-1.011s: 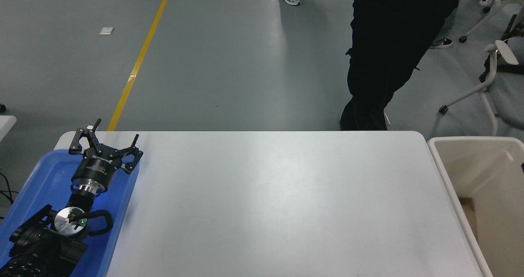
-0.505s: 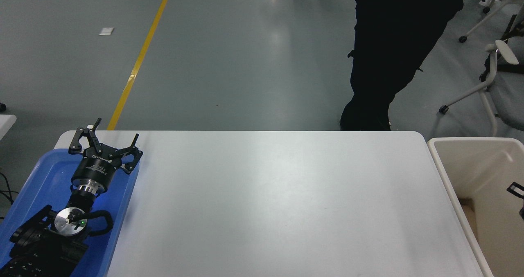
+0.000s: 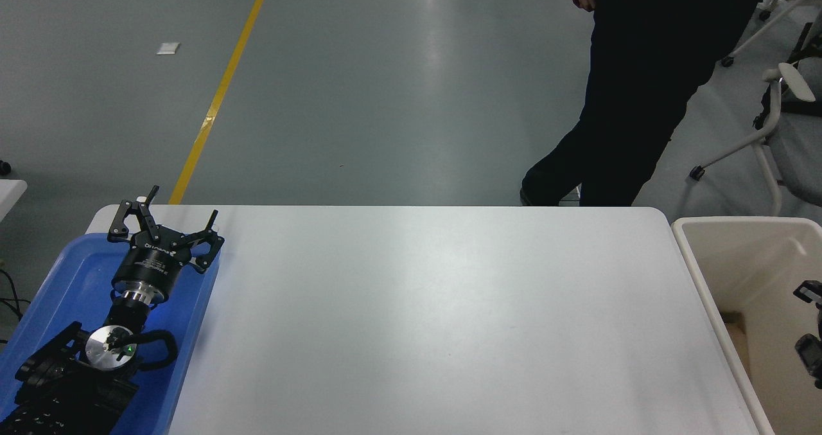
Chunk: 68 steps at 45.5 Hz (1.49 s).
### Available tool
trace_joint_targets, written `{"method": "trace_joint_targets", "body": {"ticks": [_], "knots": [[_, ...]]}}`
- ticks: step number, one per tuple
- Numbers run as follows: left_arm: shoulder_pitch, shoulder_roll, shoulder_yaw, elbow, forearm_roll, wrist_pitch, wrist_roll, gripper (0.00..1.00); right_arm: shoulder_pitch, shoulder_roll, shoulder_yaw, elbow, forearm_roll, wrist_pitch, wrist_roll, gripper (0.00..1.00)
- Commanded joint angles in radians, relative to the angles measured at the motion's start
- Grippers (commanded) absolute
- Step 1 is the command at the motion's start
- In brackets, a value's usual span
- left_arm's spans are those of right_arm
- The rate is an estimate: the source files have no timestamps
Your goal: Pick up paper ball place in dustbin
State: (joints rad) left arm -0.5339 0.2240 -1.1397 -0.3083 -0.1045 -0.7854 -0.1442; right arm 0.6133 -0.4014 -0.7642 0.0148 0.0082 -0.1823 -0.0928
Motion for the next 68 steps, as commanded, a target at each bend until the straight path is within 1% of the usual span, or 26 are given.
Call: {"method": "trace_joint_targets", "body": {"ticks": [1,8,19,27,31,33,37,40,41,44,50,56,60,68], "knots": [[0.000,0.000,0.000,0.000,-0.001,0.000,0.000,0.99,0.028,-0.005,0.002,0.054,0.001,-0.026,0.001,0.82],[0.000,0.000,0.000,0.000,0.000,0.000,0.000,0.99,0.065,-0.019,0.003,0.152,0.002,-0.025,0.001,0.82],[-0.002,0.000,0.000,0.000,-0.001,0.000,0.000,0.99,0.154,-0.079,0.002,0.352,0.001,-0.025,0.001,0.83],[-0.002,0.000,0.000,0.000,0.000,0.000,0.000,0.99,0.288,-0.180,-0.006,0.568,0.001,-0.025,-0.001,0.84],[-0.002,0.000,0.000,0.000,0.000,0.000,0.000,0.99,0.376,-0.232,-0.020,0.686,0.001,-0.023,-0.001,0.93],[-0.002,0.000,0.000,0.000,0.000,0.000,0.000,0.99,0.420,-0.264,-0.026,0.738,0.001,-0.020,-0.001,1.00],[-0.002,0.000,0.000,-0.002,0.000,0.000,0.000,0.99,0.525,-0.296,-0.070,0.859,-0.002,0.030,-0.001,1.00],[-0.002,0.000,0.000,0.000,0.000,0.000,0.000,0.99,0.649,-0.309,-0.156,0.968,-0.002,0.075,-0.001,1.00],[-0.002,0.000,0.002,0.000,0.000,0.000,0.000,0.99,0.760,-0.307,-0.252,1.066,-0.004,0.120,-0.001,1.00],[-0.002,0.000,0.002,-0.002,0.000,0.000,0.000,0.99,0.917,-0.289,-0.364,1.175,-0.002,0.181,-0.001,1.00],[-0.002,0.000,0.002,0.000,0.000,0.000,0.000,0.99,1.160,-0.221,-0.487,1.313,-0.001,0.346,-0.001,1.00],[-0.002,0.000,0.002,0.000,0.000,0.000,0.000,0.99,1.341,-0.168,-0.512,1.343,0.003,0.617,-0.001,1.00],[-0.002,0.000,0.002,0.000,0.000,0.000,0.000,0.99,1.430,-0.111,-0.514,1.343,0.006,0.754,-0.001,1.00],[0.000,0.001,0.002,0.000,-0.001,0.000,0.000,0.99,1.574,0.042,-0.515,1.378,0.004,0.911,-0.001,1.00]]}}
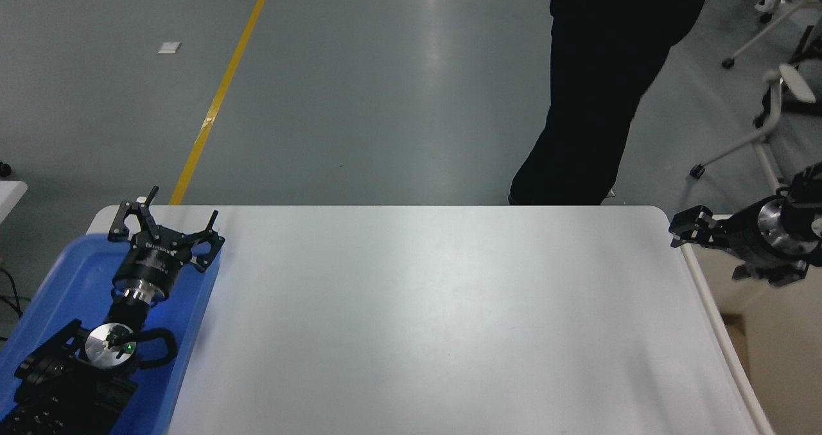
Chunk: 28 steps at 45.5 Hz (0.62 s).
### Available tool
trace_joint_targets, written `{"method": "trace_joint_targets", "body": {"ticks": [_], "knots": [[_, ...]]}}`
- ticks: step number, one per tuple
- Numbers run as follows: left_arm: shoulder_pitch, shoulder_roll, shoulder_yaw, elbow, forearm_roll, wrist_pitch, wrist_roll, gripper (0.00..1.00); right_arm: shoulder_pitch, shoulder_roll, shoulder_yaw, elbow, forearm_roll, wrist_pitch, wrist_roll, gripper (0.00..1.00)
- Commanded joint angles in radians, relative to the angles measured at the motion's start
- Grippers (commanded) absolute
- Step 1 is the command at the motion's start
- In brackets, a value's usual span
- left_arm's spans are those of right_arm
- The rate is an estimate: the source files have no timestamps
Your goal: Pick up paper ball place in dustbin
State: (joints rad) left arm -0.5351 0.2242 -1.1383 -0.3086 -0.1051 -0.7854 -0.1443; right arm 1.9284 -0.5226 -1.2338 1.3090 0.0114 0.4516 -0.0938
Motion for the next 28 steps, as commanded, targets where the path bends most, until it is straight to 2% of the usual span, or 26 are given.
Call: {"method": "trace_joint_targets", "body": {"ticks": [1,11,28], "knots": [[0.001,0.000,0.000,0.000,-0.001,0.000,0.000,0.99,0.279,0.182,-0.049,0.088,-0.004,0.298,0.000,1.00],[0.001,0.000,0.000,0.000,-0.001,0.000,0.000,0.99,0.408,0.297,-0.050,0.093,0.001,0.334,0.000,1.00],[0.001,0.000,0.000,0.000,0.001,0.000,0.000,0.99,0.460,0.329,-0.072,0.093,0.004,0.334,0.000,1.00]]}}
